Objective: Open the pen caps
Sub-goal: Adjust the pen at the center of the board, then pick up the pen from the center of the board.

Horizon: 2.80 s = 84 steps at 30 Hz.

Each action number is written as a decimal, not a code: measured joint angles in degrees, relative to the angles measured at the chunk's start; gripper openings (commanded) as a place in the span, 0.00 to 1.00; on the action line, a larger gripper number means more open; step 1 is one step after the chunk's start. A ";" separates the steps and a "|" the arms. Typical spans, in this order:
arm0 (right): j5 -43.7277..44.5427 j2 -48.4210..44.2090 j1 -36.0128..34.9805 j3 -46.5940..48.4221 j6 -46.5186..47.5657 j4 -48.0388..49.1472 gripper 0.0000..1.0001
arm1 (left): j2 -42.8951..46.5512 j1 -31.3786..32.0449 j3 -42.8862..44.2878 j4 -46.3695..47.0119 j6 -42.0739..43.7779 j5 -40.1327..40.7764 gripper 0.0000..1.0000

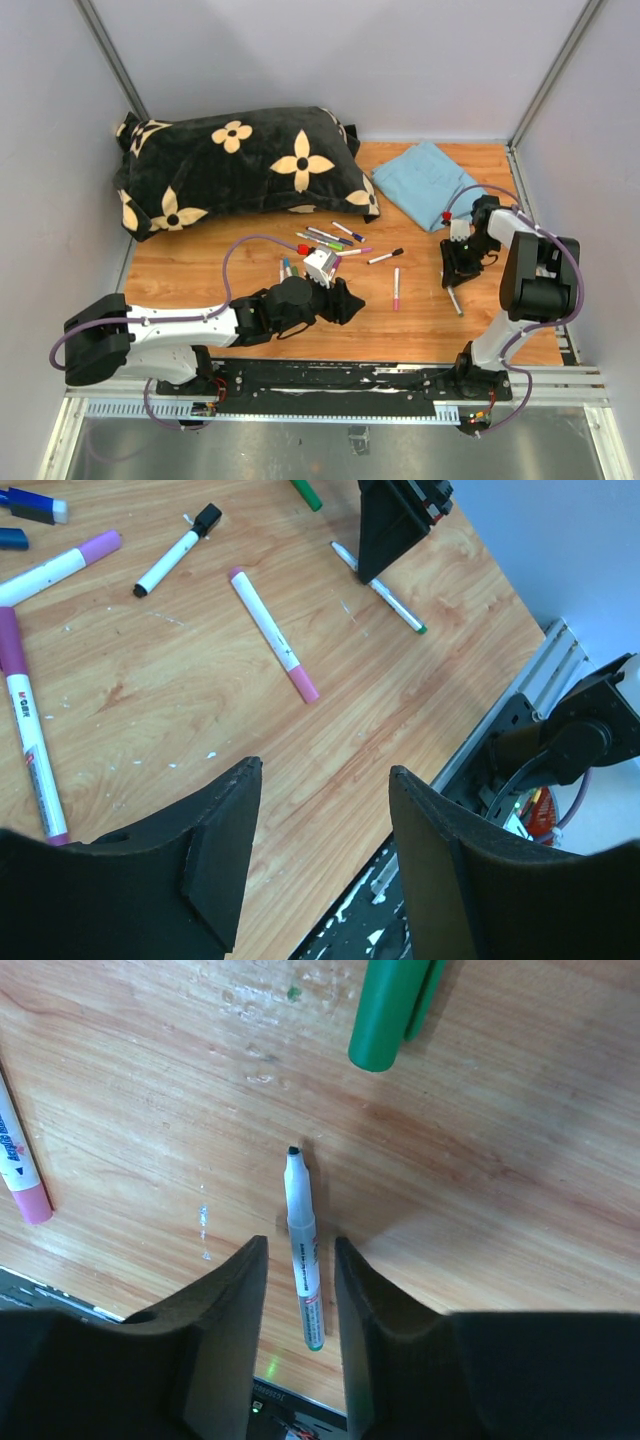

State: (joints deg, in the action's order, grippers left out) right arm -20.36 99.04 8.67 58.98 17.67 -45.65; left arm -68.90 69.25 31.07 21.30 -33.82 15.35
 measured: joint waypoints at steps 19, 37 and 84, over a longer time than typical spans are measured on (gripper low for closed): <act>-1.07 -3.39 0.09 0.28 4.00 -0.96 0.58 | -0.04 0.00 0.11 0.11 0.44 -0.22 0.59; -12.11 -23.08 0.09 0.81 9.25 -2.80 0.58 | -0.04 0.00 -3.30 8.33 1.66 -2.08 0.73; -28.00 -50.77 4.59 -9.46 4.39 8.11 0.91 | -53.00 4.50 53.37 -37.88 -4.02 14.80 0.06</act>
State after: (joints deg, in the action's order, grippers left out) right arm -48.36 48.27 13.26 49.52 22.06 -37.54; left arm -121.91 73.76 84.44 -16.58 -37.85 30.15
